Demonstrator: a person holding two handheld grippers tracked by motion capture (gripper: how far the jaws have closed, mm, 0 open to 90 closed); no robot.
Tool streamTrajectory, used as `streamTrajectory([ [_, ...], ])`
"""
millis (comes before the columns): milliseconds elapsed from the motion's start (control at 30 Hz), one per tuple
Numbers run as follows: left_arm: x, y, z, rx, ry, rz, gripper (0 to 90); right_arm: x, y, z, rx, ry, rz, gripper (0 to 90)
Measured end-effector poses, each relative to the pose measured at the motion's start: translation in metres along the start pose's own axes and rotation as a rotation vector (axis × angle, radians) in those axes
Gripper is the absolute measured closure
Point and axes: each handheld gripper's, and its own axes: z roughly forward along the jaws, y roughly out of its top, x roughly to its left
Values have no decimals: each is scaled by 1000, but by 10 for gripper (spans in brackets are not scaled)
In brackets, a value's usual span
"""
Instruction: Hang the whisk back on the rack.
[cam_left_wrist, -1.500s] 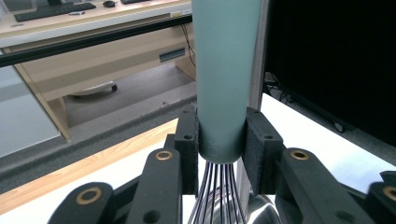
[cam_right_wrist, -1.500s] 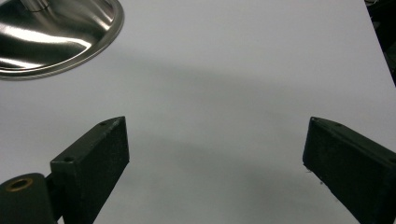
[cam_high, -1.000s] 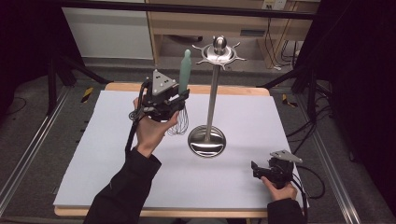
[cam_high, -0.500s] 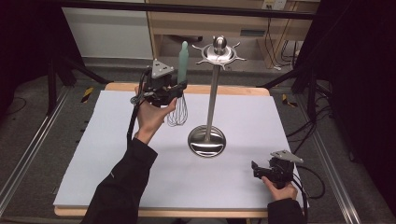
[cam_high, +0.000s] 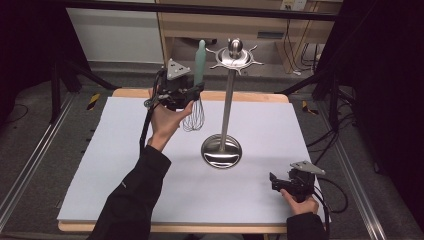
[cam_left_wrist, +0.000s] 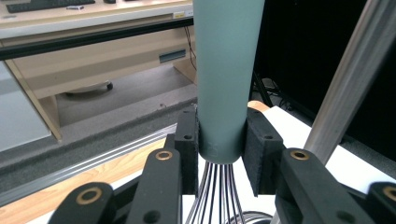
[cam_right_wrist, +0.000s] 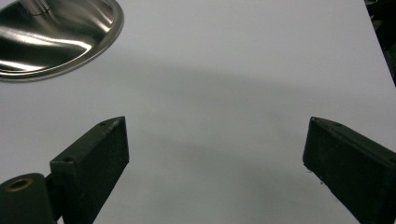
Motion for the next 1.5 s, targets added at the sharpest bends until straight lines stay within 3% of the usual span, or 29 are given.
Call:
streamTrajectory([
  [67,-1,0,0,1,3,4,688,0,0,0,2,0,1,75],
  [100,0,1,0,8,8,29,688,0,0,0,3,1,0,75],
  [233,-1,0,4,17,1,12,688,0,0,0,1,0,2,75],
  [667,-13,-1,8,20,-25,54,688,0,0,0,1,1,-2,75],
  [1000,-16,-5,13,13,-56,31,686,0,0,0,1,3,-1,75],
  [1500,-18,-11,13,-6,-10,54,643,1,0,1,3,2,-3,75],
])
